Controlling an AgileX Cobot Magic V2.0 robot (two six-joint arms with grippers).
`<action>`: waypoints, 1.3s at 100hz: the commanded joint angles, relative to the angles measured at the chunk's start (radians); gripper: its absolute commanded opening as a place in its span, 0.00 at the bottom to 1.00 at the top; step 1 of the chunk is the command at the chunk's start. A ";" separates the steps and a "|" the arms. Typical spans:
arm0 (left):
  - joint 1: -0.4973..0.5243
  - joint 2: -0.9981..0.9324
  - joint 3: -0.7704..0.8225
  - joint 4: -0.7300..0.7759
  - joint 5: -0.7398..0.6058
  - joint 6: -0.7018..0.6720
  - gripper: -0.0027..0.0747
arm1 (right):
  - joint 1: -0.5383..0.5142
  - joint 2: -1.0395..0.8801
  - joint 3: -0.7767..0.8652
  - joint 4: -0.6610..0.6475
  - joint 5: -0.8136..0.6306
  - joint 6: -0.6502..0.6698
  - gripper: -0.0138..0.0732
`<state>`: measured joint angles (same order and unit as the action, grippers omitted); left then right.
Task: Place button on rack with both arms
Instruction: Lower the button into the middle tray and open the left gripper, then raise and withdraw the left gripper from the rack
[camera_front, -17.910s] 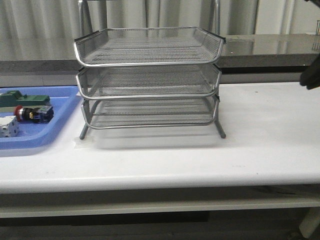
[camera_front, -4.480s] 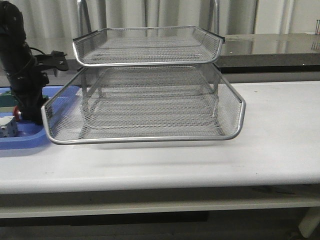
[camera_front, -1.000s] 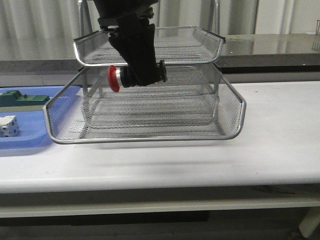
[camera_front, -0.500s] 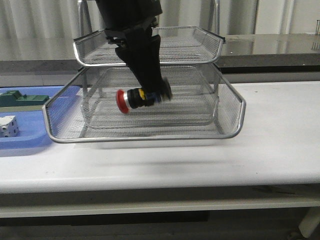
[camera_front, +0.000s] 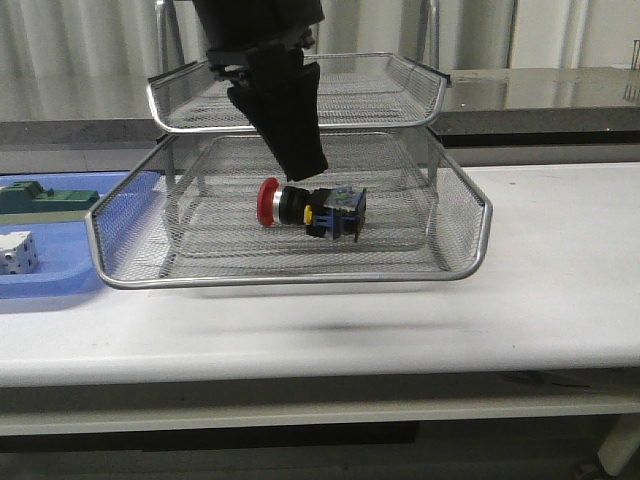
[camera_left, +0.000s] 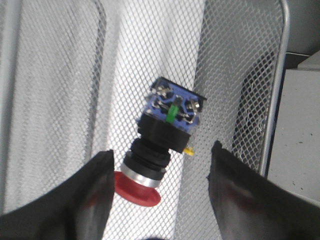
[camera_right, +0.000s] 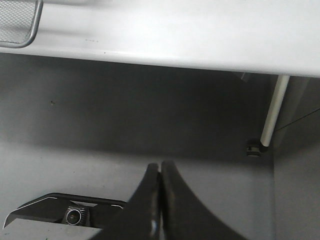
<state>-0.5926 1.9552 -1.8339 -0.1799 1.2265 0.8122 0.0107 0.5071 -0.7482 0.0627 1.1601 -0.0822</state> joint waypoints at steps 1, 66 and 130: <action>-0.006 -0.092 -0.041 -0.026 0.026 -0.013 0.56 | 0.002 0.002 -0.032 0.001 -0.048 -0.004 0.08; 0.240 -0.410 0.023 0.155 0.034 -0.400 0.56 | 0.002 0.002 -0.032 0.001 -0.048 -0.004 0.08; 0.558 -1.073 0.817 0.127 -0.363 -0.566 0.56 | 0.002 0.002 -0.032 0.001 -0.048 -0.004 0.08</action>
<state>-0.0370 0.9720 -1.0879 -0.0320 0.9830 0.2836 0.0107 0.5071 -0.7482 0.0627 1.1601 -0.0822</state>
